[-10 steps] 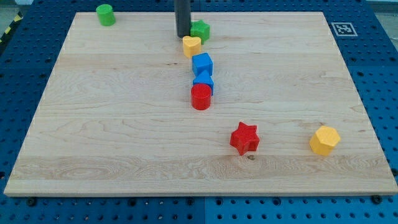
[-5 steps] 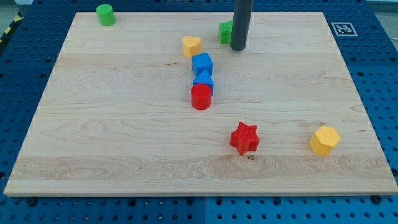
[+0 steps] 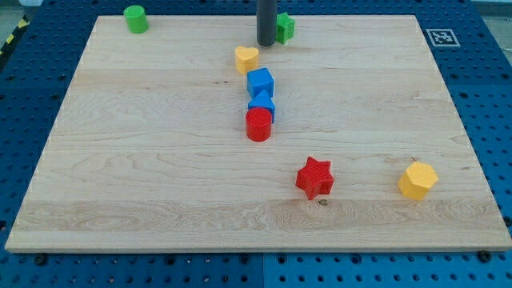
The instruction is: Push the green star to the top center of the board
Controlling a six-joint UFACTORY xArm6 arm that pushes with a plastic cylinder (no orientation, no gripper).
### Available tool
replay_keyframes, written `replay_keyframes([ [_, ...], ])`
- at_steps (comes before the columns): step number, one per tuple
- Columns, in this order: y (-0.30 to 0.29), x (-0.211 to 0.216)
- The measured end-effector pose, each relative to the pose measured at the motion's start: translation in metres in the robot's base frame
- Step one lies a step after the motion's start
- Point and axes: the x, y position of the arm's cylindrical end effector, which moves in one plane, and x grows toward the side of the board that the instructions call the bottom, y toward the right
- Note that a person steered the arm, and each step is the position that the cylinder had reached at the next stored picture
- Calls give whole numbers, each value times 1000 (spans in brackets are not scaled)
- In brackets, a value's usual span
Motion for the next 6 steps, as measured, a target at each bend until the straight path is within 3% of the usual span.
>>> replay_keyframes([
  [2, 48, 18],
  [6, 49, -31],
])
